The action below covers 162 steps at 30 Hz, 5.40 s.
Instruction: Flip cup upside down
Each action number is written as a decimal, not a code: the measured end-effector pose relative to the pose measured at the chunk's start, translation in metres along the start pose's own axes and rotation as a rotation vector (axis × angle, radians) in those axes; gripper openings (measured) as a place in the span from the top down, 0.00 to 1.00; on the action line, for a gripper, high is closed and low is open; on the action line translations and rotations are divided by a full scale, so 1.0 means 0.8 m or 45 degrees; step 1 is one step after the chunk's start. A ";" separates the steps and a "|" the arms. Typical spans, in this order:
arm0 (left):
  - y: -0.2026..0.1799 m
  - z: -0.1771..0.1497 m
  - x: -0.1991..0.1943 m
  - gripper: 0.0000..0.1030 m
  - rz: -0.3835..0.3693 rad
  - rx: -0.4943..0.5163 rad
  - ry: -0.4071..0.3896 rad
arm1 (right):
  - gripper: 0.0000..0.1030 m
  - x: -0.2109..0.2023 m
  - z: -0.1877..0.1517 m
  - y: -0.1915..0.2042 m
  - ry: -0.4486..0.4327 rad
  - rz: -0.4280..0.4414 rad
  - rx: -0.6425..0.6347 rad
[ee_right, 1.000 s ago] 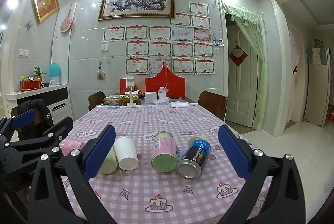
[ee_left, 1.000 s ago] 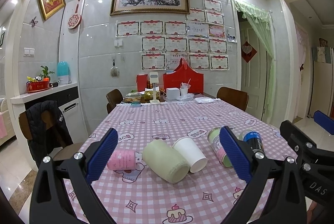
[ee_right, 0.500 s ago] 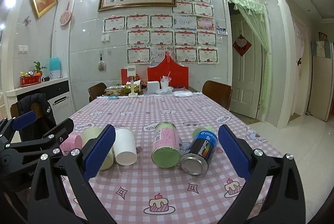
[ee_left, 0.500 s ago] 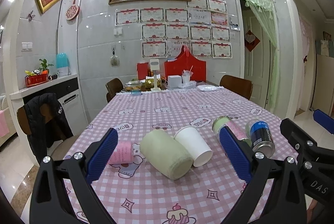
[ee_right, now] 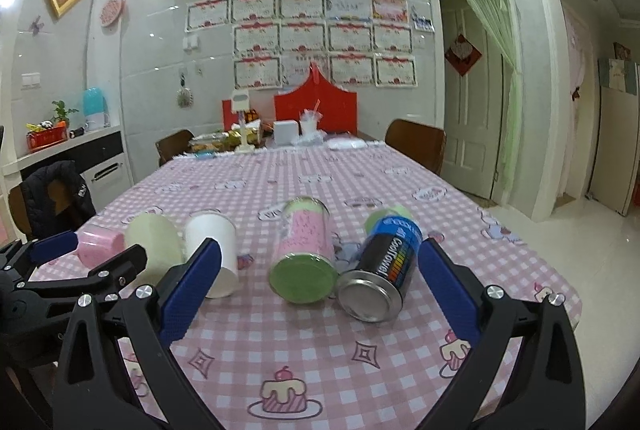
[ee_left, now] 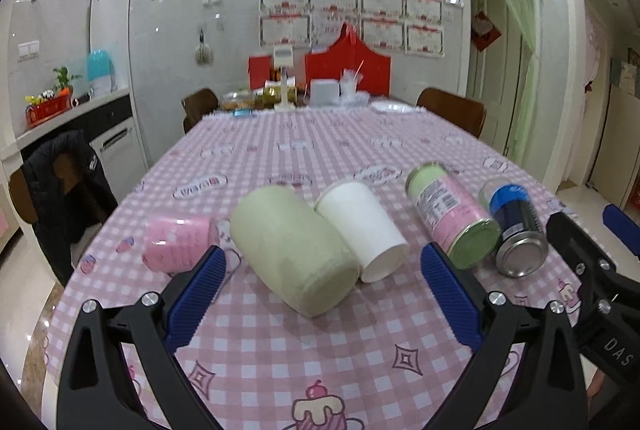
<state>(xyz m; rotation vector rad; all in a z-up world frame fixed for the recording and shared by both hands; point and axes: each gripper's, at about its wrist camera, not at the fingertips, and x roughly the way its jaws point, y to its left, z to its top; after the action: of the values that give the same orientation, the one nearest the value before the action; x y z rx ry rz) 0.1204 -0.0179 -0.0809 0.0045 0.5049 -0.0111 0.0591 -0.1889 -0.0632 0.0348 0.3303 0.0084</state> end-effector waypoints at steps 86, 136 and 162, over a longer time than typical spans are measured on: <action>0.005 -0.073 0.035 0.29 -0.211 0.123 0.320 | 0.08 0.029 -0.039 0.034 0.288 0.128 0.060; 0.134 -0.045 0.017 0.24 -0.227 -0.236 0.166 | 0.08 0.123 -0.018 0.099 0.791 0.651 0.449; 0.106 -0.041 0.015 0.24 -0.226 -0.197 0.154 | 0.25 0.080 0.010 0.121 0.461 0.476 0.060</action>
<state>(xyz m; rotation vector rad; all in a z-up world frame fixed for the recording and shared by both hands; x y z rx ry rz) 0.1160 0.0671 -0.1155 -0.1920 0.6246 -0.1465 0.1216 -0.0912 -0.0731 0.1423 0.6824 0.3810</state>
